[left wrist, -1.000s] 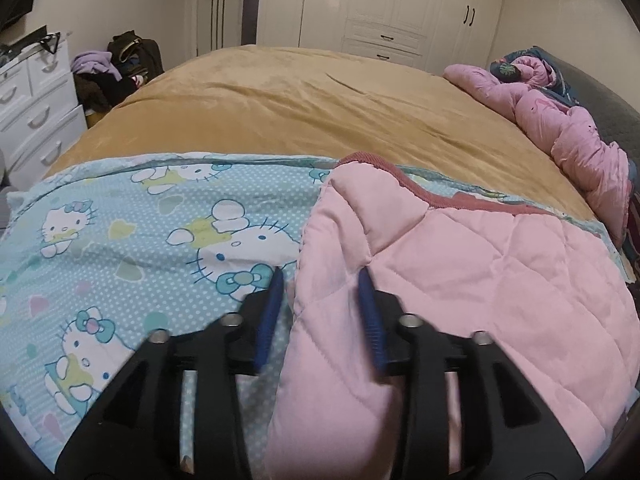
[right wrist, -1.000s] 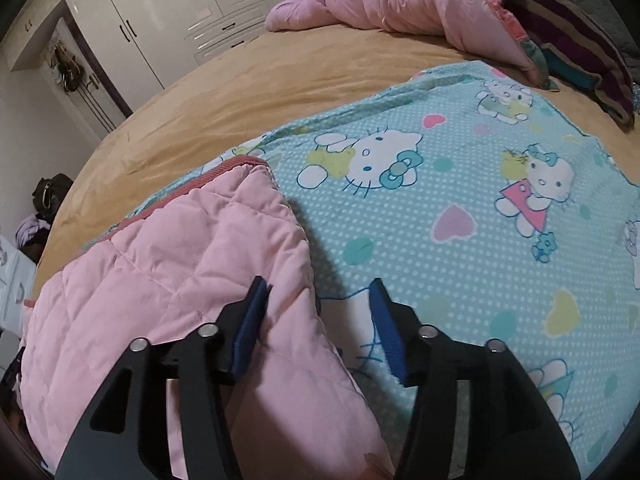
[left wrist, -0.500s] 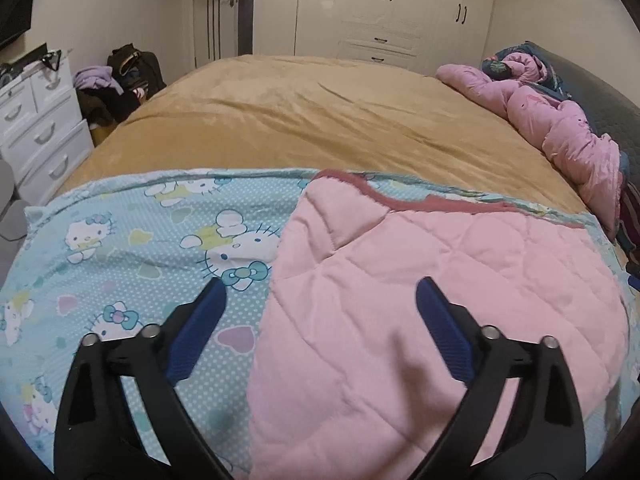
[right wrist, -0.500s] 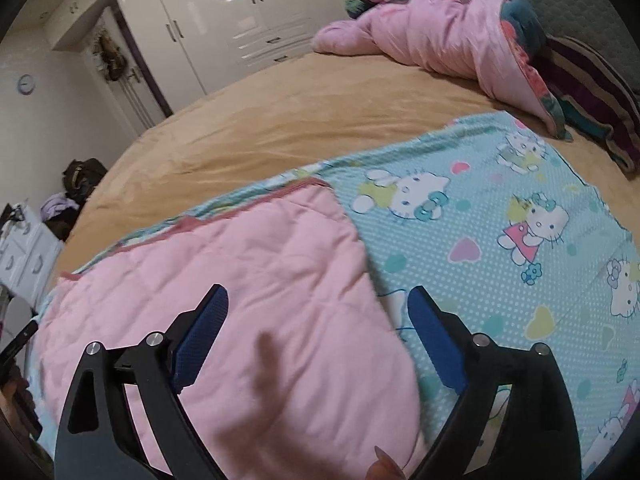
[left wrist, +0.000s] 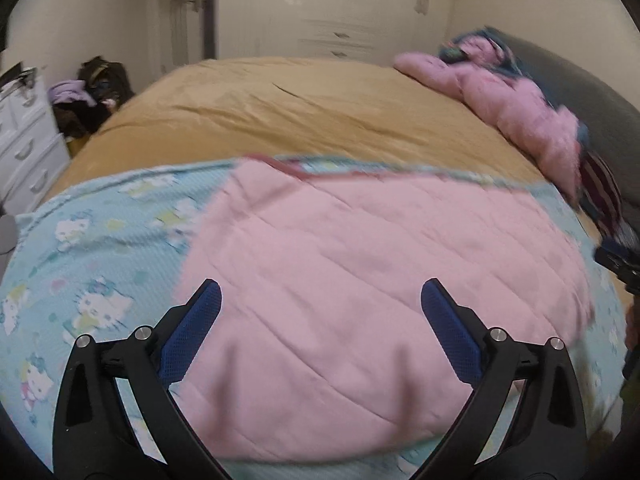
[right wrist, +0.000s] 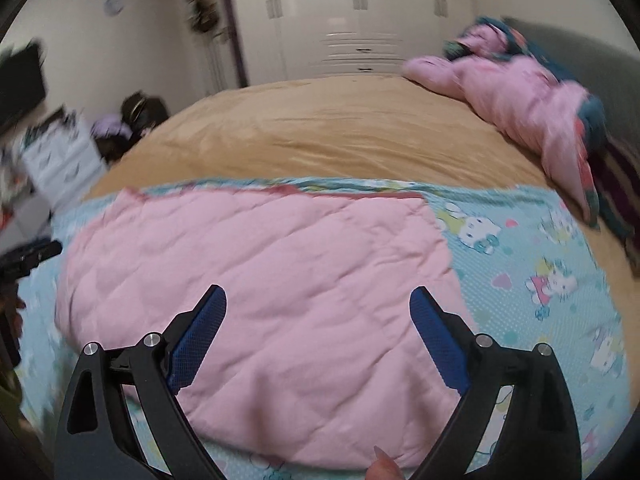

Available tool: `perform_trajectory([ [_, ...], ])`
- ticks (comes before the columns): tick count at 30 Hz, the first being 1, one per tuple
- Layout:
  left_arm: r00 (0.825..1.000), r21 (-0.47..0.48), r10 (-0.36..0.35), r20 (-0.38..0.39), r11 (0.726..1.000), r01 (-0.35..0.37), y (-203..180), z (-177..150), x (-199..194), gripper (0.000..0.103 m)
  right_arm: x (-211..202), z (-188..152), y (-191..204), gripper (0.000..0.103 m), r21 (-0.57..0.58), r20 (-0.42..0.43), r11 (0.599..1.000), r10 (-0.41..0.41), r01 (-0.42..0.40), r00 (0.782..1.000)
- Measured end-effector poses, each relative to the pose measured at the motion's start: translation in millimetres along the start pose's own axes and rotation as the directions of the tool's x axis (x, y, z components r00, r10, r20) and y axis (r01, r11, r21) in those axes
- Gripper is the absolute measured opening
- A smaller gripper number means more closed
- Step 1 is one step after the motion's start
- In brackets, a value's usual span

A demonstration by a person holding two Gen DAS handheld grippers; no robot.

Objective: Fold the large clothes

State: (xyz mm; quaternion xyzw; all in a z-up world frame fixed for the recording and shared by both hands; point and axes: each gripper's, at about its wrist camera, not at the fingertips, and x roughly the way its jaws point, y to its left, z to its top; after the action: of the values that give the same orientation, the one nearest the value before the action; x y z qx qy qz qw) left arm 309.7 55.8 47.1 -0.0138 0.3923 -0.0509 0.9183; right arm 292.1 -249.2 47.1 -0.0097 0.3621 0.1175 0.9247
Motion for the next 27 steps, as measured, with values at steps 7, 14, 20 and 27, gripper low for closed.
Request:
perform_trajectory([
  [7,0.992,0.078,-0.013,-0.124,0.997,0.023,-42.7,-43.0,32.3,0.094,34.3,-31.5,48.0,0.093,-0.089,-0.143,0.995,0.023,-0.036,0.989],
  [14,0.99,0.052,-0.032,-0.136,0.998,0.039,-36.5,-60.9,56.8,0.095,70.2,-54.6,45.9,0.099,-0.013,-0.207,1.0,0.015,-0.018,0.978],
  [20,0.993,0.027,-0.027,-0.111,0.999,0.03,-38.5,-63.0,42.2,0.094,56.4,-52.7,48.4,0.099,0.009,-0.18,1.0,0.006,-0.004,0.984],
  [27,0.996,0.027,-0.043,-0.084,0.999,0.045,-46.8,-63.2,6.4,0.094,5.3,-53.5,42.5,0.099,0.063,-0.099,0.994,0.097,-0.091,0.99],
])
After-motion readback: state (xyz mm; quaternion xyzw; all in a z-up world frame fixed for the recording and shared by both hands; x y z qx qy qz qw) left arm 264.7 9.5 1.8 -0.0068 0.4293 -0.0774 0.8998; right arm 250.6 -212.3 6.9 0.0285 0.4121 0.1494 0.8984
